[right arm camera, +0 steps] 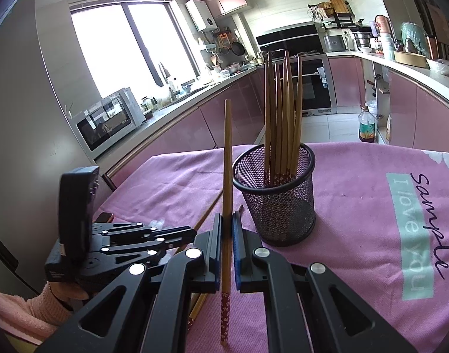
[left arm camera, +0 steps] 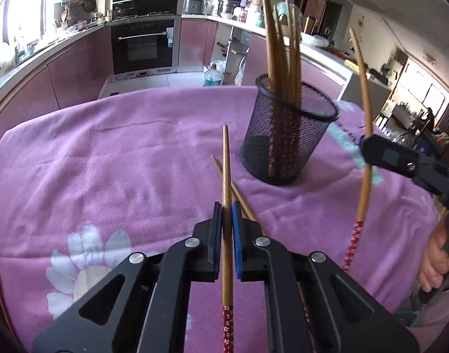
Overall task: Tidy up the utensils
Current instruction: 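Hold the right tool's chopstick upright beside the cup while the left tool swings its chopstick back, then lower both held chopsticks into the mesh cup from above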
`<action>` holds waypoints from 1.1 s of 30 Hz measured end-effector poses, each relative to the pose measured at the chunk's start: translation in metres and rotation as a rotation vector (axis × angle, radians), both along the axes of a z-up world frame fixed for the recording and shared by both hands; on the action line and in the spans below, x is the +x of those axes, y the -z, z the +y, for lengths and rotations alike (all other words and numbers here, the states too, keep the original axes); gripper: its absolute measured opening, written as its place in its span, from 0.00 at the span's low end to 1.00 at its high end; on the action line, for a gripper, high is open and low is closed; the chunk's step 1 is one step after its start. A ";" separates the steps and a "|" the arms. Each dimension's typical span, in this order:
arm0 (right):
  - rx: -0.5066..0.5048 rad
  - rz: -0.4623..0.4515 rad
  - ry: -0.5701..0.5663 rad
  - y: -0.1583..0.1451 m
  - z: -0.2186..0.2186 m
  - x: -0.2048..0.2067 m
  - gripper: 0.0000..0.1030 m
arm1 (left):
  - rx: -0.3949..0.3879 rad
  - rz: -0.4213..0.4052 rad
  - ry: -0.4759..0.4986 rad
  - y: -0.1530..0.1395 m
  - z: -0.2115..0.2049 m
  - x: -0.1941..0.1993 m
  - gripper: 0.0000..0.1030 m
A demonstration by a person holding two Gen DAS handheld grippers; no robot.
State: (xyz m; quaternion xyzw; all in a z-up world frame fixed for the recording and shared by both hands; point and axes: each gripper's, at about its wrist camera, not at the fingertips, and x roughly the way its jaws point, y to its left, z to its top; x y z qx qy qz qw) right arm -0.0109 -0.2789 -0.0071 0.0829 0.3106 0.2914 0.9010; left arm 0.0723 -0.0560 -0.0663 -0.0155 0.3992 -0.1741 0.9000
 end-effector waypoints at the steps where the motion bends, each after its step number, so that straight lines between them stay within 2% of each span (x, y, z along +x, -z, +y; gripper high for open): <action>1: 0.001 -0.004 0.001 -0.001 -0.001 0.000 0.05 | -0.012 -0.004 0.004 -0.003 0.001 -0.002 0.07; 17: 0.022 -0.050 0.006 -0.016 -0.009 -0.005 0.05 | -0.150 -0.079 0.062 -0.050 0.015 -0.026 0.07; 33: 0.027 -0.107 0.015 -0.035 -0.011 -0.008 0.05 | -0.271 -0.190 0.087 -0.102 0.033 -0.041 0.07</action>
